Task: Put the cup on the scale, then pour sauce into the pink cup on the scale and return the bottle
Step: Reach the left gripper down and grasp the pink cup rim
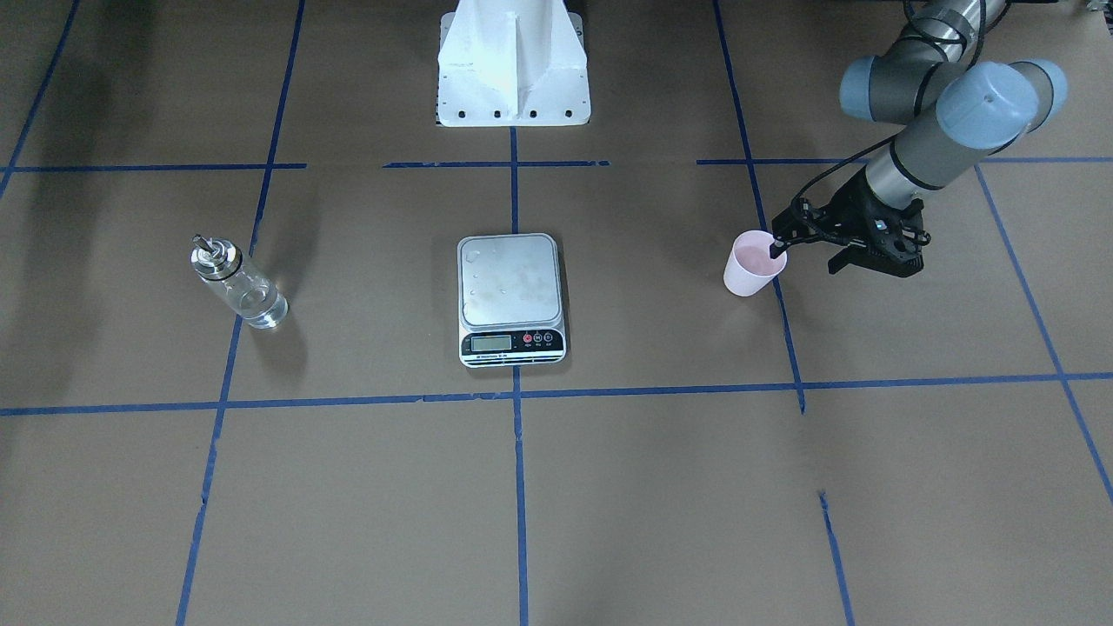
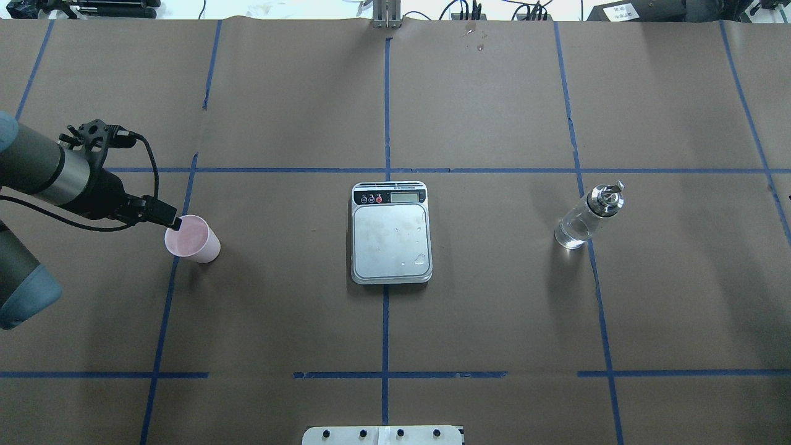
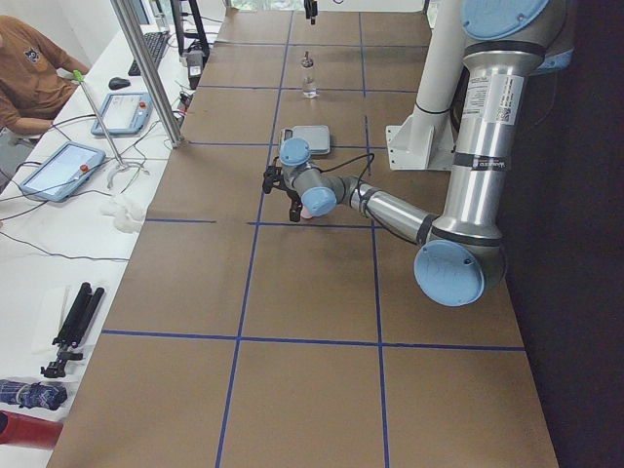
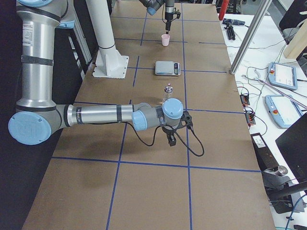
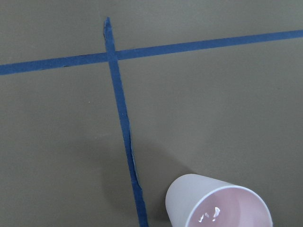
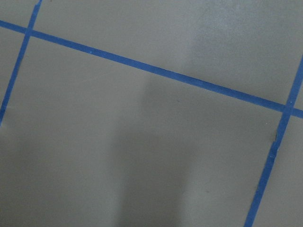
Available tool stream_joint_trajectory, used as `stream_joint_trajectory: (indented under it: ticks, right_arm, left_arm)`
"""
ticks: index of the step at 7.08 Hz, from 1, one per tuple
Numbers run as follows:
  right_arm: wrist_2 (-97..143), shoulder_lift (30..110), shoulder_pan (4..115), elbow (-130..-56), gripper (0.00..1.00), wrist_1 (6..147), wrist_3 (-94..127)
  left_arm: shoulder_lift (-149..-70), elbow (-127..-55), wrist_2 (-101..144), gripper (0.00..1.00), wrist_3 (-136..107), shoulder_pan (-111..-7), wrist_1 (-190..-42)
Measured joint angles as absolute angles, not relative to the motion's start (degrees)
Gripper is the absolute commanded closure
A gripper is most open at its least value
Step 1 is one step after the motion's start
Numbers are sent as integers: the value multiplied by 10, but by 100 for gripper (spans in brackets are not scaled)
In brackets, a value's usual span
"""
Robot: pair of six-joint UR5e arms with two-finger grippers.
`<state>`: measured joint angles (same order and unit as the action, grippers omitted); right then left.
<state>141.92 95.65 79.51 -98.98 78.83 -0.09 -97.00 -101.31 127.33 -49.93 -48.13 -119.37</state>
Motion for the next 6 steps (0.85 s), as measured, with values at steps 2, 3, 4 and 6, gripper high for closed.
stream_joint_trajectory:
  ticks: [2, 3, 4, 6]
  right_arm:
    - [1423, 957, 795, -990, 0, 788, -1]
    - [1424, 957, 794, -990, 0, 788, -1]
    - [1424, 957, 794, -990, 0, 788, -2]
    - [1424, 957, 793, -989, 0, 788, -2]
  left_arm:
    - [-972, -1008, 1266, 6, -504, -463, -1191]
    - [-979, -998, 1264, 47, -505, -454, -1190]
    - [-986, -988, 1264, 99, -505, -450, -1189]
    - [-990, -981, 1264, 100, -521, -446, -1188]
